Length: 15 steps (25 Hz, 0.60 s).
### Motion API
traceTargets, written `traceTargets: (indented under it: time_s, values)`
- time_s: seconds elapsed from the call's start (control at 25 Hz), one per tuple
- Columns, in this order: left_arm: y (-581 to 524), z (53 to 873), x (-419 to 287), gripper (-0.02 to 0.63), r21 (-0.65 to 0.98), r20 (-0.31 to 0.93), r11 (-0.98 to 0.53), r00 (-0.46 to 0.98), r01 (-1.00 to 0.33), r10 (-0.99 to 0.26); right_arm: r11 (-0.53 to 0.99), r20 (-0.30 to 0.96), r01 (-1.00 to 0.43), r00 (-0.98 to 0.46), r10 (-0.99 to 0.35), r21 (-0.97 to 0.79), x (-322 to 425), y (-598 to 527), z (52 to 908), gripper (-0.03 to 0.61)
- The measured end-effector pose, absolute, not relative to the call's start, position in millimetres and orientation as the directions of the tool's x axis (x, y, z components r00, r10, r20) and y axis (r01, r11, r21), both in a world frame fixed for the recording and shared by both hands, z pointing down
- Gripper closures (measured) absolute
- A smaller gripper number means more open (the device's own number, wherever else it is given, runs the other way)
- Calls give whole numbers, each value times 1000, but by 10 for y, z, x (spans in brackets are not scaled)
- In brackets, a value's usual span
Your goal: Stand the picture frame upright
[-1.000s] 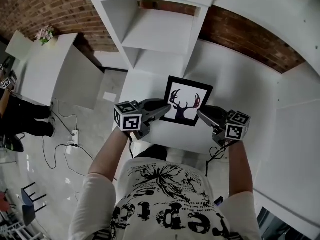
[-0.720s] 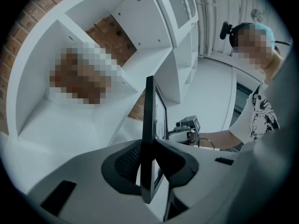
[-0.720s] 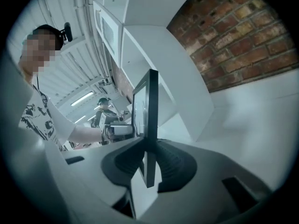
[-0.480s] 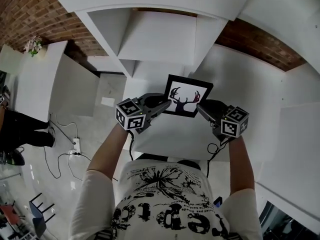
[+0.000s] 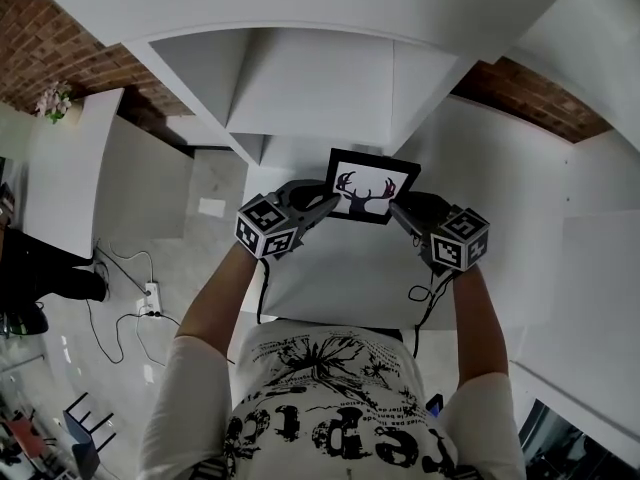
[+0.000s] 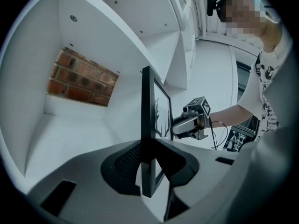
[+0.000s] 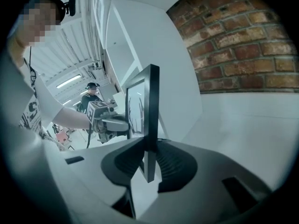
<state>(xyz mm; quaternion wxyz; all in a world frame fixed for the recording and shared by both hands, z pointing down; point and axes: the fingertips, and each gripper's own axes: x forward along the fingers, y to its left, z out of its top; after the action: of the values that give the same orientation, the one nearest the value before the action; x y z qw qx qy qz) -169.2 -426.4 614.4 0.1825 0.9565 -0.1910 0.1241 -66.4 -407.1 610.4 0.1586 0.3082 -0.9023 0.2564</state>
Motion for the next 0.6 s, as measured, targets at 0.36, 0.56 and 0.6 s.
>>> traceTargets:
  time_s: [0.36, 0.56, 0.6]
  values:
    - [-4404, 6284, -1660, 499, 237, 358, -860, 864, -452, -355, 667, 471, -692, -702, -534, -275, -639, -4240, 6235, 488]
    - [-4493, 6371, -1699, 491, 228, 385, -850, 846, -475, -369, 653, 509, -723, -659, -553, -227, -665, -4329, 6338, 488]
    - [-4513, 6380, -1705, 488, 227, 386, -848, 844, -479, -373, 652, 513, -727, -653, -557, -218, -670, -4346, 6342, 486]
